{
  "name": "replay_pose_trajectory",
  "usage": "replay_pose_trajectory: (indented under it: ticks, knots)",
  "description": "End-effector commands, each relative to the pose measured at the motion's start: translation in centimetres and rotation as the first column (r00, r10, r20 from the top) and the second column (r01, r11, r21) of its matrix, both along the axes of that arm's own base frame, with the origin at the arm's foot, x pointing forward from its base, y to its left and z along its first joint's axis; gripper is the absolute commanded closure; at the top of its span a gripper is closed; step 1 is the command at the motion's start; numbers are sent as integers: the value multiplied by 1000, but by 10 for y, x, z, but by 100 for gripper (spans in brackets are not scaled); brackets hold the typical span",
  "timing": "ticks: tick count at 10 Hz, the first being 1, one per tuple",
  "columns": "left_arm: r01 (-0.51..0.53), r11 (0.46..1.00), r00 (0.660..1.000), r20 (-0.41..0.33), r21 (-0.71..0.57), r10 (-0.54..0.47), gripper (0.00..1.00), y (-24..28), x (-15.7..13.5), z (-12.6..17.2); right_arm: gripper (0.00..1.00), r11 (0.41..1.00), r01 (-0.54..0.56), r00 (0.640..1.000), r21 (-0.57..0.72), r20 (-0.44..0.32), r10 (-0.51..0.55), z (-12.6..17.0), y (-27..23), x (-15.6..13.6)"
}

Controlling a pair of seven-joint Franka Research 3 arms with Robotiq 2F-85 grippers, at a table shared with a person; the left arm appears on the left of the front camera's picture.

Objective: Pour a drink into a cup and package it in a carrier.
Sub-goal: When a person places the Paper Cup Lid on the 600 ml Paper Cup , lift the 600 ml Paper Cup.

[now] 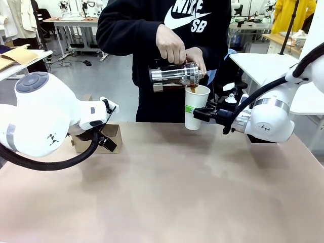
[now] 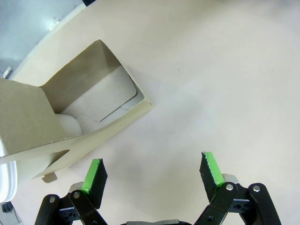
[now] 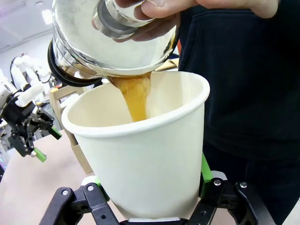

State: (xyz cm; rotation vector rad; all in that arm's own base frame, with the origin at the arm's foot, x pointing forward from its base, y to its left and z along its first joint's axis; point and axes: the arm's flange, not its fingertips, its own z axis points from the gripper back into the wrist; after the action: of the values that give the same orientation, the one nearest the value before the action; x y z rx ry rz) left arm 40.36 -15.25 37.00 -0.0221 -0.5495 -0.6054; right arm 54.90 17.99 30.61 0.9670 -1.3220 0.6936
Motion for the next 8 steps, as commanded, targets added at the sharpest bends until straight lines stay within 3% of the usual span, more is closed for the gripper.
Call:
replay_pose_trajectory:
  ticks: [1,8]
  knots:
    - [0,1000,1000,0,-3,0,0,1,0,0,20,1000,3,1000,-4,0,-3,4,2,-1]
    - [0,1000,1000,0,-3,0,0,1,0,0,20,1000,3,1000,-4,0,-3,4,2,-1]
